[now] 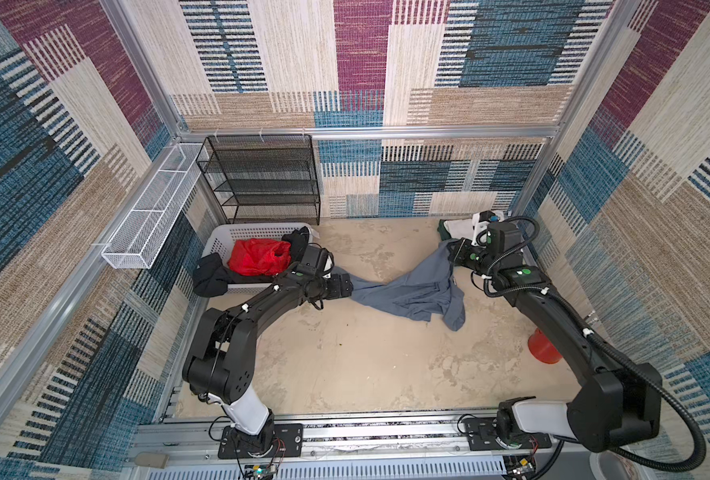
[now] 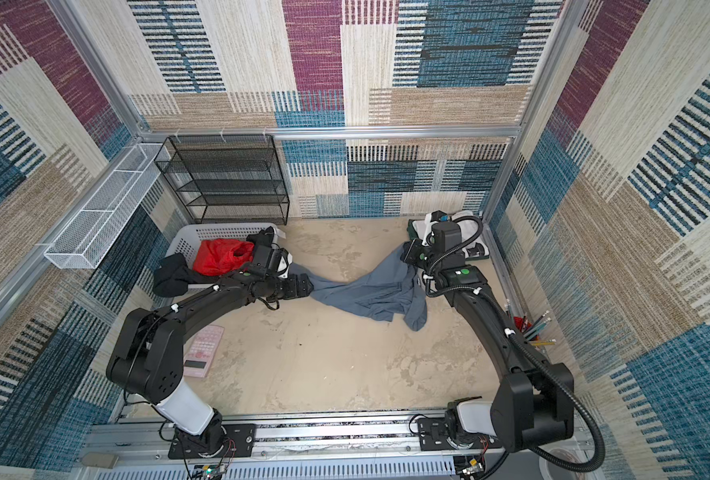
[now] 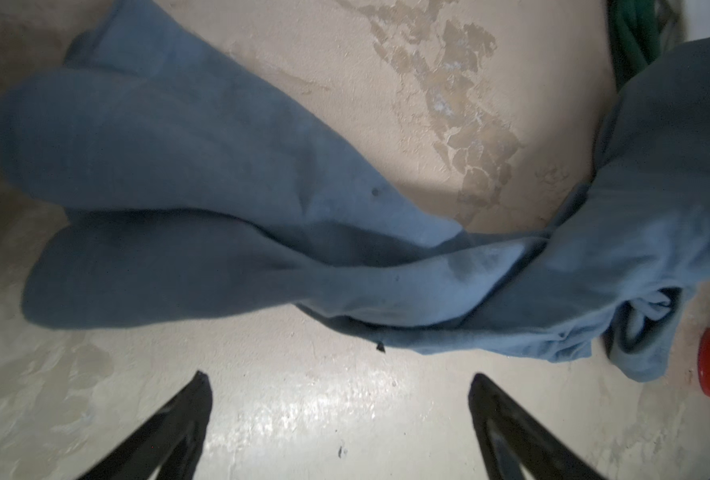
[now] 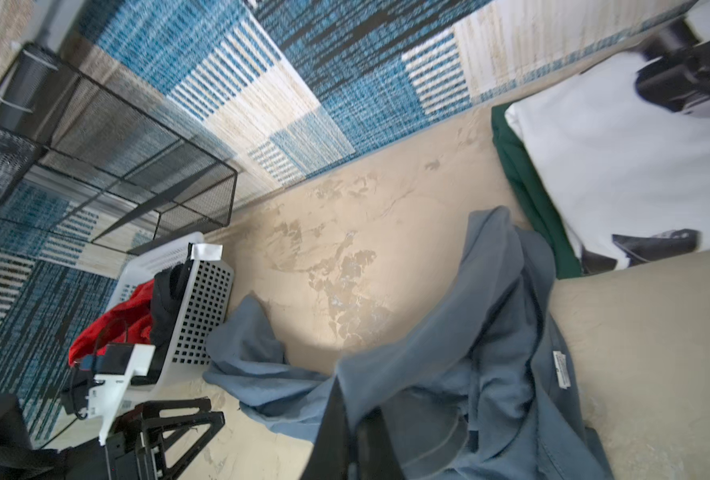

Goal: Fold and stack the t-shirts

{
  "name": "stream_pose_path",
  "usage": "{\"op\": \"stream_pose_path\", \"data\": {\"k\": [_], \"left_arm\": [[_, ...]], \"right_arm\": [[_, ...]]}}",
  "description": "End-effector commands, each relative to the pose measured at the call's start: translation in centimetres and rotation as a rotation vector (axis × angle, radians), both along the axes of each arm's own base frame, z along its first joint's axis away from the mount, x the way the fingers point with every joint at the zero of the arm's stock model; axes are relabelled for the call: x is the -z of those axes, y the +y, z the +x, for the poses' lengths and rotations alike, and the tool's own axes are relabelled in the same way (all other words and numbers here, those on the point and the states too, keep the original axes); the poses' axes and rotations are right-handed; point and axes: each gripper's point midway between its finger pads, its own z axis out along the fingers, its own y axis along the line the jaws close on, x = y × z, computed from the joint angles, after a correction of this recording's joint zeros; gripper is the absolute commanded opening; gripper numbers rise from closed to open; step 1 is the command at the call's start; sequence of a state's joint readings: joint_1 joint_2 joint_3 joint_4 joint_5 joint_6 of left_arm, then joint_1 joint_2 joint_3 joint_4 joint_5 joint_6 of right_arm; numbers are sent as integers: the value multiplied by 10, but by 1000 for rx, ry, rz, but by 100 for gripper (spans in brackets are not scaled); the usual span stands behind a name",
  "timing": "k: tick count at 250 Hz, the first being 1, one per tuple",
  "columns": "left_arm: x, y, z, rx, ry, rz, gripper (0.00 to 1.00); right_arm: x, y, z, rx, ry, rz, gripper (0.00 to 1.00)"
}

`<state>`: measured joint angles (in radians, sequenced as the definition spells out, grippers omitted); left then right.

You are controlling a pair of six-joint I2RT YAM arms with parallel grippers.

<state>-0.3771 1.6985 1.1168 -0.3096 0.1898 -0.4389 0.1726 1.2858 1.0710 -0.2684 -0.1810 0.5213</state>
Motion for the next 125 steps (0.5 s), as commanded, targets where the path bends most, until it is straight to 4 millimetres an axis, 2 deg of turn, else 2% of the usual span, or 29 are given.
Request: {"op": "stream_pose_path", "data": {"k": [1,63,125], "left_arm": [[-2,-9,15,6,-23,-27,95],[24,-19,25,-10,74,-39,82],[29,-25,18,-74,109,-142,80]], "right_arm": [[1,-15,-4,102,-9,13,0],[20,-22,-20,130,25,5,0],[25,-24,-24,136,31,-3,0]]}}
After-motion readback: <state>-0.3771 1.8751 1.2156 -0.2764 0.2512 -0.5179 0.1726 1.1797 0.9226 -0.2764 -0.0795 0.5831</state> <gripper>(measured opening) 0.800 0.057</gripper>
